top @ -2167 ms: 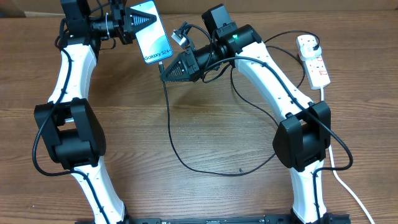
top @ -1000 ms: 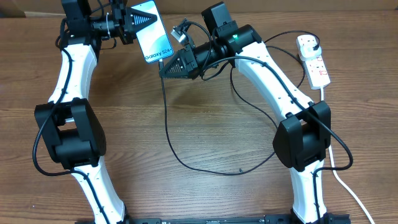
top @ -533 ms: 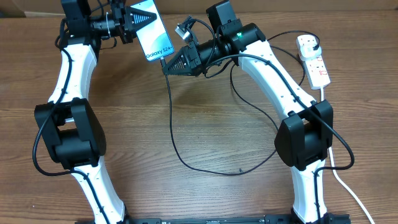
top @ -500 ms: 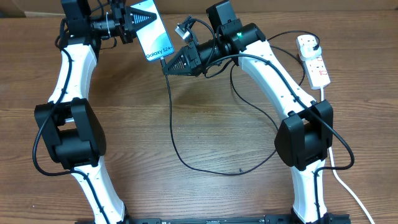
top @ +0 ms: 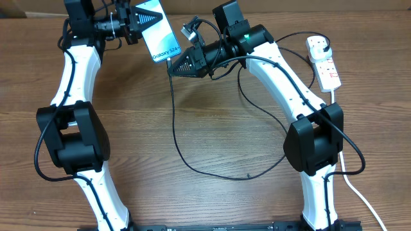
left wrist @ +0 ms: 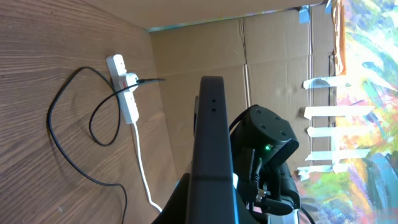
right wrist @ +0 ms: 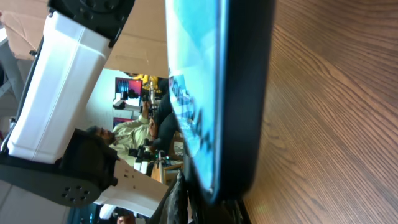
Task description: Plug charger to phone and switch on socket
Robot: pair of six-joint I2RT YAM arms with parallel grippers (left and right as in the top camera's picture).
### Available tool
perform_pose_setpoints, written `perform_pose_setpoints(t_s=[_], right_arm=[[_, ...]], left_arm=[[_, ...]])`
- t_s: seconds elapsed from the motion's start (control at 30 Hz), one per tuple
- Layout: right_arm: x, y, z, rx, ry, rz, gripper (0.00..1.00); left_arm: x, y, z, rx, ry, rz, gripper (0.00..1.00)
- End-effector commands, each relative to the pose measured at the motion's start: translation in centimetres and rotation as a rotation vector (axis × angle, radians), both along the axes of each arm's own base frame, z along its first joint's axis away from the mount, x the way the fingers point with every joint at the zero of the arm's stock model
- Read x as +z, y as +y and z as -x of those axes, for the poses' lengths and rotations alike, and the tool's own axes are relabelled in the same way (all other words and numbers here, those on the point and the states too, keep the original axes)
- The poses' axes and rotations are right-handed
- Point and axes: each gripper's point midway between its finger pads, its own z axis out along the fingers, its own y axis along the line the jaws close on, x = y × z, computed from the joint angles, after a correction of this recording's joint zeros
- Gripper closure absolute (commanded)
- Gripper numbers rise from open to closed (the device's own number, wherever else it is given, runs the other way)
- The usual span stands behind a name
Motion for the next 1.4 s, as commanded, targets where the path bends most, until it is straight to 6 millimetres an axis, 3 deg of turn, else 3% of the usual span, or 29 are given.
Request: perform_pose_setpoints(t_s=[0.0, 1.03, 1.37], right_arm=[[-0.9, -0.9, -2.2, -0.073, -0.022, 0.039, 0.96], [0.0, -3.4, -4.3, -0.119, -0.007, -0.002, 0.96], [0.3, -3.4, -4.7, -0.128, -0.012, -0.010, 0.96]], left_arm=[[1.5, -1.6, 2.0, -0.120, -0.001, 0.037, 0.96], [1.5, -1.6, 2.0, -0.120, -0.005, 0.037, 0.96], [1.5, -1.6, 2.0, -0.120, -0.004, 0.037, 0.96]])
